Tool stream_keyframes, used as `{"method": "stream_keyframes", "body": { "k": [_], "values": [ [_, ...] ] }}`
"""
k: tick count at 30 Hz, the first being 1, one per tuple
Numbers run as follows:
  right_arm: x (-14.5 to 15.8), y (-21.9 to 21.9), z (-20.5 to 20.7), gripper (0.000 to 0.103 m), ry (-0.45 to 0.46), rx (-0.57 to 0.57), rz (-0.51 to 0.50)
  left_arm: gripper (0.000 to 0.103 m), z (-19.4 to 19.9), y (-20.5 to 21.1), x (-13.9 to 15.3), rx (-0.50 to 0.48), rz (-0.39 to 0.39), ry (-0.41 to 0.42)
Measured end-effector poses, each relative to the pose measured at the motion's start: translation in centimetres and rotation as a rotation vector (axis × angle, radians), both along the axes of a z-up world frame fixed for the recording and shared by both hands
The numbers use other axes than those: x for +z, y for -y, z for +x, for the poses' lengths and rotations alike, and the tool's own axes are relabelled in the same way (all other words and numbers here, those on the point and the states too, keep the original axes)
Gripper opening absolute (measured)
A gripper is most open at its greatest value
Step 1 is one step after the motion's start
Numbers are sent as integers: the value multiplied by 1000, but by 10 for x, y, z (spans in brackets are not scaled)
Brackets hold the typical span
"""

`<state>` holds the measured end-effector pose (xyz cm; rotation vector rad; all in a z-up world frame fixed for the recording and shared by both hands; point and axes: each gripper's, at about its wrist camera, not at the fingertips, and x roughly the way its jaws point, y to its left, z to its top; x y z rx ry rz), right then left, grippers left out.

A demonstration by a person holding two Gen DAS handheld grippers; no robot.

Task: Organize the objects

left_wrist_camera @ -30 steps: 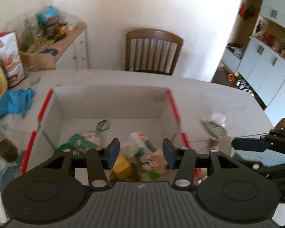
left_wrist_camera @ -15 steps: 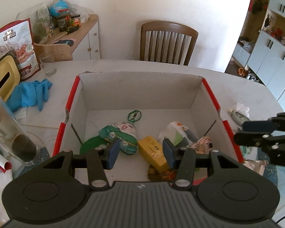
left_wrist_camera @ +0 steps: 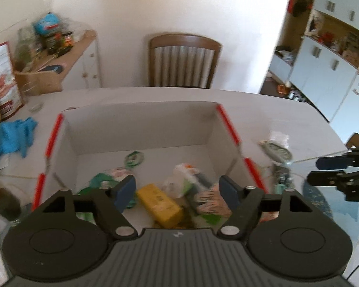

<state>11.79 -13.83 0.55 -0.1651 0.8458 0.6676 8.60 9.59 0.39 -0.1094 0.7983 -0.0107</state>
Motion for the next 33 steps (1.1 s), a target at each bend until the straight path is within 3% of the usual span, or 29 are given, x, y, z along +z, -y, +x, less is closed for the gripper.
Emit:
{"method": "stream_keyframes", "body": {
  "k": [3,6,11,13,16,25,33],
  "values": [
    [-3,14,1,47,-5,-13,-5,83,-1,20,2,-53,-15,15],
    [-5,26,4,63,1,-33,-16,83,-3,44,3,-105,-26,29],
    [-9,46,16,73,-2,-36,-15,87,-8,86,1,-149,-2,58],
    [-11,53,22,74,-11,-31,-15,90,-9,102,-1,-156,3,58],
    [-14,59,34,75,-27,-16,-12,103,-11,125,-8,-149,10,55],
    [-23,52,65,75,-45,124,-38,103,-13,176,-44,-113,1,6],
    [-47,35,88,75,-77,220,-59,103,-6,200,-77,-57,49,-10]
  ]
}}
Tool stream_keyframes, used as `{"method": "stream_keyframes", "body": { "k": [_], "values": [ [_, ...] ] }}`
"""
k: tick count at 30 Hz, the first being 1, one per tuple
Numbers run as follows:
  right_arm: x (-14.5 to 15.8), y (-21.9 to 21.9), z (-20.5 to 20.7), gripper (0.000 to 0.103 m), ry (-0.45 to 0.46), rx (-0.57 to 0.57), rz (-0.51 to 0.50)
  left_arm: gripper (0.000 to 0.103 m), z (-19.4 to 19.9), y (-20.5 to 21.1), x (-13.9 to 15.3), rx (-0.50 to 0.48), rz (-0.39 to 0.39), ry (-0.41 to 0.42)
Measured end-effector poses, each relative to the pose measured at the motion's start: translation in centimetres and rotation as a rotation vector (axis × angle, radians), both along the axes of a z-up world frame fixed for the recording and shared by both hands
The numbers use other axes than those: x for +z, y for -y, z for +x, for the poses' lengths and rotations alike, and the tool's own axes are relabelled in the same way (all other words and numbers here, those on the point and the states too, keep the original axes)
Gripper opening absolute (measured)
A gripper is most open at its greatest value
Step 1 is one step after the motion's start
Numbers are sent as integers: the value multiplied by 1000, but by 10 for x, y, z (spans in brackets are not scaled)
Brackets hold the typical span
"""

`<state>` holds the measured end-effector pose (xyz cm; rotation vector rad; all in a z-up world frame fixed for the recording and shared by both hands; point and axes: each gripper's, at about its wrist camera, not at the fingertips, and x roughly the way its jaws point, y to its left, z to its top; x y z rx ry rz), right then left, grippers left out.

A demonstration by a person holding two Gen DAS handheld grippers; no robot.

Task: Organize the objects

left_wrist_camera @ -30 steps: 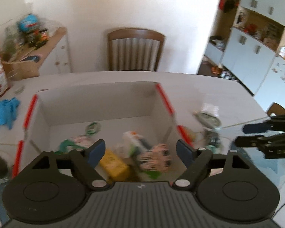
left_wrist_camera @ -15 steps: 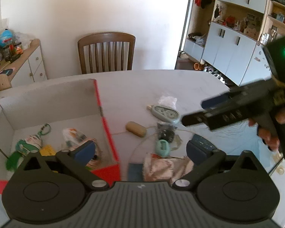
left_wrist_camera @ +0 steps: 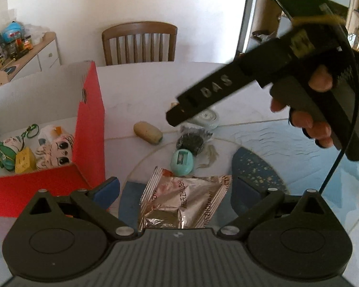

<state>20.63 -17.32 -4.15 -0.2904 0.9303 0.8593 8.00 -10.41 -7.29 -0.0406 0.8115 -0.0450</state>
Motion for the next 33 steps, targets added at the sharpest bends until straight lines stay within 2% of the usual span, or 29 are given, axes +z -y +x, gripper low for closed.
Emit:
{"method": "stream_keyframes", "body": {
  "k": [12,22,25,26,30,32,33],
  "values": [
    [-40,-44,14,68,3,113,-48,103,17,15,-39,-12,61,-39],
    [-60,-65,18,50,2,136,-85,102,20,12,-48,21,24,-53],
    [-63,-67,18,46,7,138,-95,95,21,12,-47,20,9,-53],
    [-64,-67,18,40,4,138,-99,93,21,11,-47,20,0,-56],
    [-67,-67,19,38,6,127,-110,79,21,11,-47,22,-34,-60],
    [-67,-67,18,33,13,119,-112,75,19,10,-45,29,-45,-57],
    [-67,-67,18,31,18,113,-115,67,18,9,-44,36,-54,-55]
  ]
}}
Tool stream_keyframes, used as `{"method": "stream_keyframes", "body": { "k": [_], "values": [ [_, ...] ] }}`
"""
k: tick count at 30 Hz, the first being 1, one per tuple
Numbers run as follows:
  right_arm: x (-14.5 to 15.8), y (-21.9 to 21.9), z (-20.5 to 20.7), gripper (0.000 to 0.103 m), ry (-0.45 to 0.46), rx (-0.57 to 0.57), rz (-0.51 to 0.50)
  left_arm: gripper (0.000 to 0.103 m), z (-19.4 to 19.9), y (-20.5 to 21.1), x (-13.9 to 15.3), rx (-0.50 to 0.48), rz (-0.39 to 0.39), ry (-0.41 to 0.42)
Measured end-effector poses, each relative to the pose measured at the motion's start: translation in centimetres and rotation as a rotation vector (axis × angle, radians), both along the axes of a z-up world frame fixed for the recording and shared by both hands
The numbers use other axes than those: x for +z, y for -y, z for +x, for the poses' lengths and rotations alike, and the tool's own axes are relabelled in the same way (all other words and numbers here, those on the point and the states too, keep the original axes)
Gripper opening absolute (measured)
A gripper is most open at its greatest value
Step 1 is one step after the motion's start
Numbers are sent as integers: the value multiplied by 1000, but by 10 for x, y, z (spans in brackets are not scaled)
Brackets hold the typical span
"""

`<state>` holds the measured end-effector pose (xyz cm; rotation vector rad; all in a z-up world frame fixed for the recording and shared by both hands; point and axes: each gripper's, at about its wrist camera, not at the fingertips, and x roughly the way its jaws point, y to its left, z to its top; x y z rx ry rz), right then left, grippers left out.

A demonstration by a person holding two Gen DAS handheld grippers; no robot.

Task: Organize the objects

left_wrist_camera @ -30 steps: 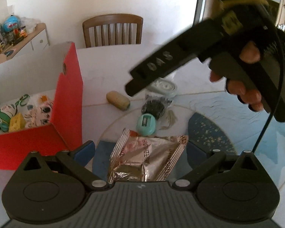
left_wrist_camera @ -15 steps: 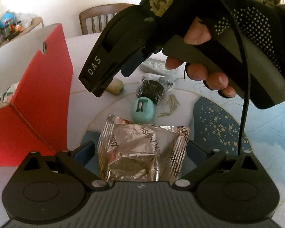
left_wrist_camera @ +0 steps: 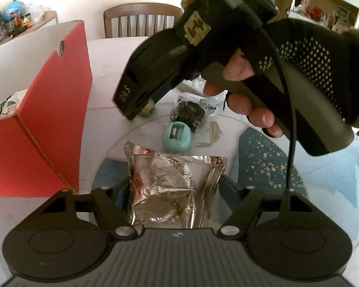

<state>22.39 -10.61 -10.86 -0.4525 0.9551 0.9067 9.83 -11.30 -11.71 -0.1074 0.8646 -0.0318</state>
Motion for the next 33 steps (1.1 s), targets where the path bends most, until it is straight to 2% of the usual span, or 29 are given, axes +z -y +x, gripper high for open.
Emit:
{"method": "stream_keyframes", "body": {
  "k": [1,2,8,15,24,33],
  "values": [
    [0,0,0,24,7,-9,-5,61,-1,-1,2,11,-4,2],
    [0,0,1,20,15,-21,-14,60,-1,-4,3,16,-20,1],
    [6,7,-1,20,-1,-61,-8,53,-6,-10,8,18,-66,-6],
    [40,37,-16,20,2,-81,34,52,-21,-14,23,4,-119,-6],
    [87,66,-49,20,15,-117,79,52,-41,-28,66,-20,-147,40],
    [124,55,-72,20,48,-139,121,52,-56,-72,114,-3,-143,109]
  ]
}}
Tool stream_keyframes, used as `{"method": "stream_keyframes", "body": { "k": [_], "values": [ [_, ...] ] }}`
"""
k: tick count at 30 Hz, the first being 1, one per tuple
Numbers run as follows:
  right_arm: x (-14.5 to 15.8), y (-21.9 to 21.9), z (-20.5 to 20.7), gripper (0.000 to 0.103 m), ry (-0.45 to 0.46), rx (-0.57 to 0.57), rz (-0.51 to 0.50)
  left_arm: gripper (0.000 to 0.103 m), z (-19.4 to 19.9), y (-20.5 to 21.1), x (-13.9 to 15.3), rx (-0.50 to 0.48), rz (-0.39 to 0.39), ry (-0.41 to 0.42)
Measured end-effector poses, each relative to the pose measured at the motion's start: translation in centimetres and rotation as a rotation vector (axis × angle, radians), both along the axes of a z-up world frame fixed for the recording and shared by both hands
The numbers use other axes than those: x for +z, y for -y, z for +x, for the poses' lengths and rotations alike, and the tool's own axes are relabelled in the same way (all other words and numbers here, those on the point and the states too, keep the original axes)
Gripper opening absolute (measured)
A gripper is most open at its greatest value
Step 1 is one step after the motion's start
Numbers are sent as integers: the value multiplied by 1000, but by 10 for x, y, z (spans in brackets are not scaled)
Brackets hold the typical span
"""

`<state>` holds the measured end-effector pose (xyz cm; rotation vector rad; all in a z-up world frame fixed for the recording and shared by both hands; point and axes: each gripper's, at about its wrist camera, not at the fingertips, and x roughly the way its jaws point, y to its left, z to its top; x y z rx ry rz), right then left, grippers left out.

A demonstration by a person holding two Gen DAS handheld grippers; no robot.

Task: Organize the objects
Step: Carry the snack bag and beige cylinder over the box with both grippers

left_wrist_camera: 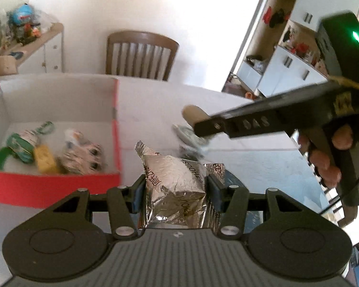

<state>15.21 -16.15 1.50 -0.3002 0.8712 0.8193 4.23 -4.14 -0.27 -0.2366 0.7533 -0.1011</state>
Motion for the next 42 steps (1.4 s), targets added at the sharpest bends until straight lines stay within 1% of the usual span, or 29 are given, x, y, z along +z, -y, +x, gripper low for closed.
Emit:
{"method": "stream_keyframes", "body": {
  "k": [2,6,10,15,20,25,33,39,40,42],
  "values": [
    [6,-7,-4,20,15,0,5,52,1,-13,7,23,16,4],
    [17,-26,-11,20,33,3,24,52,2,-53,20,90,36,16],
    [20,-53,-18,20,42,16,36,52,6,-94,28,151,67,23],
    [15,-89,-24,19,41,28,40,52,13,-134,27,197,103,15],
    [8,-118,-27,19,34,39,34,53,23,-164,16,223,118,-1],
    [-6,-145,-30,19,18,42,18,53,41,-182,0,243,142,-23],
    [-36,-176,-31,19,16,41,-43,53,74,-196,-27,224,169,-78],
    [-43,-185,-33,20,2,62,-50,53,89,-196,-42,195,172,-133],
    [-43,-185,-33,23,2,63,-47,53,90,-196,-44,197,171,-140],
    [-43,-185,-35,23,-1,68,-37,53,92,-197,-47,197,165,-156]
  ]
}}
